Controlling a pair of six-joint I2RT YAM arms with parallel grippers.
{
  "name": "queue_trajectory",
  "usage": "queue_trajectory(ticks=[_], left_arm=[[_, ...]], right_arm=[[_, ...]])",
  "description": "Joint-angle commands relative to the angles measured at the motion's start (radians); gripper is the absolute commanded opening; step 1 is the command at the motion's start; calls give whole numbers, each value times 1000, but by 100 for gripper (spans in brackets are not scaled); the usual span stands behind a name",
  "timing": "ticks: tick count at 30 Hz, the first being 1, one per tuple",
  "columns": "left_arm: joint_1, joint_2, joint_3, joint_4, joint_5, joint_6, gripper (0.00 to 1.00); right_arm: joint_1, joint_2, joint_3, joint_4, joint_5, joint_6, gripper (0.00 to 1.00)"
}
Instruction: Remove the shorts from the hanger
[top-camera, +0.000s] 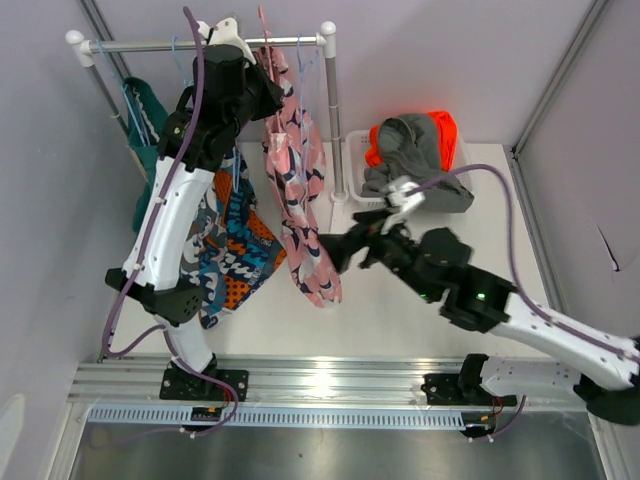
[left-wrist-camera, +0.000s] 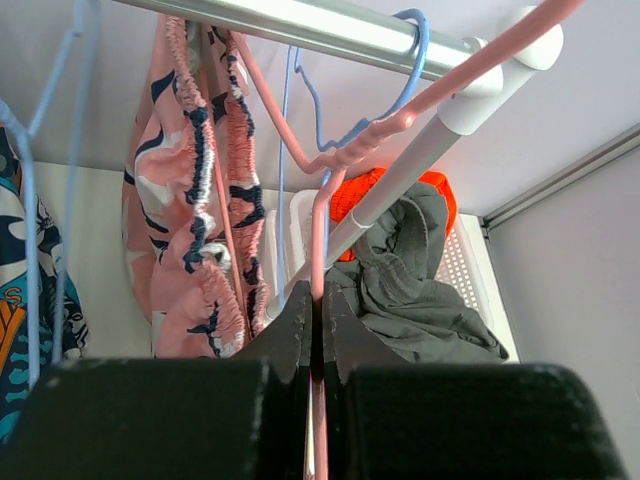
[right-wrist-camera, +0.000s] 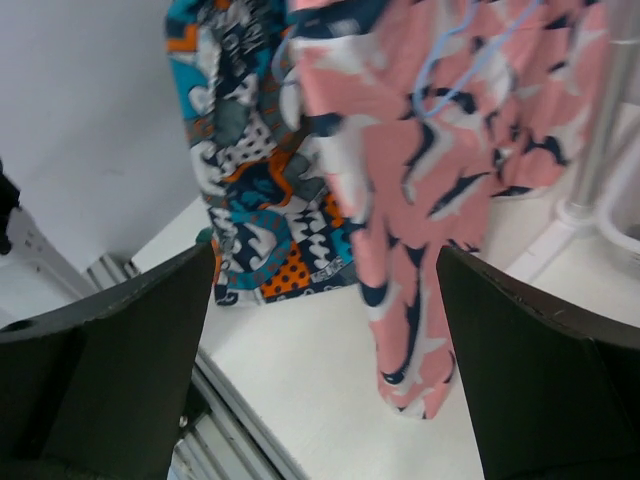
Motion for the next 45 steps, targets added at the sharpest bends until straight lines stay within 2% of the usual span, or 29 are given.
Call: queue_trajectory(ticks=[1, 7, 13, 14, 15, 16, 18, 21, 23, 27, 30, 33, 37, 38, 39, 41, 42, 43, 45], left_arm=[[-5, -55, 14, 26, 4, -20, 0], [-5, -112, -18, 12, -13, -5, 0], [-5, -195, -76, -2, 1, -2, 0], [-5, -211, -101, 4, 1, -2, 0], [-5, -225, -122, 12, 2, -1, 0], [-2, -253, -133, 13, 2, 0, 0], [7, -268, -150, 18, 7, -1, 0], [28, -279, -148, 18, 17, 13, 0], [45, -275, -133, 21, 27, 22, 0], [99, -244, -83, 13, 51, 45, 0], [134, -224, -55, 16, 76, 50, 0], [150, -219, -46, 10, 106, 38, 0], [150, -232, -69, 29, 103, 52, 0], [154, -222, -50, 1, 102, 58, 0], [162, -204, 56, -26, 122, 61, 0], [165, -166, 136, -83, 151, 55, 0], [165, -175, 106, -112, 166, 32, 0], [163, -231, 15, -106, 213, 18, 0], [148, -322, -120, -29, 266, -13, 0]], right_arm=[[97, 179, 102, 97, 169, -102, 99], [131, 369, 196, 235, 189, -117, 99], [131, 508, 210, 363, 277, -173, 99], [131, 534, 213, 373, 272, -177, 96], [129, 545, 216, 377, 261, -183, 58], [128, 556, 219, 383, 258, -179, 34], [134, 576, 219, 364, 236, -159, 0], [198, 555, 156, 371, 254, -127, 0], [253, 532, 106, 370, 311, -101, 0], [440, 466, -37, 322, 463, -13, 0], [519, 432, -83, 261, 555, 91, 0], [528, 423, -97, 242, 595, 151, 0], [510, 462, -71, 304, 614, 78, 0], [507, 476, -65, 316, 609, 68, 0], [499, 490, -57, 325, 595, 61, 0], [462, 525, -25, 333, 581, 54, 0], [444, 534, -14, 360, 559, 30, 0], [421, 542, 1, 376, 542, 9, 0], [343, 564, 76, 405, 515, -42, 0]])
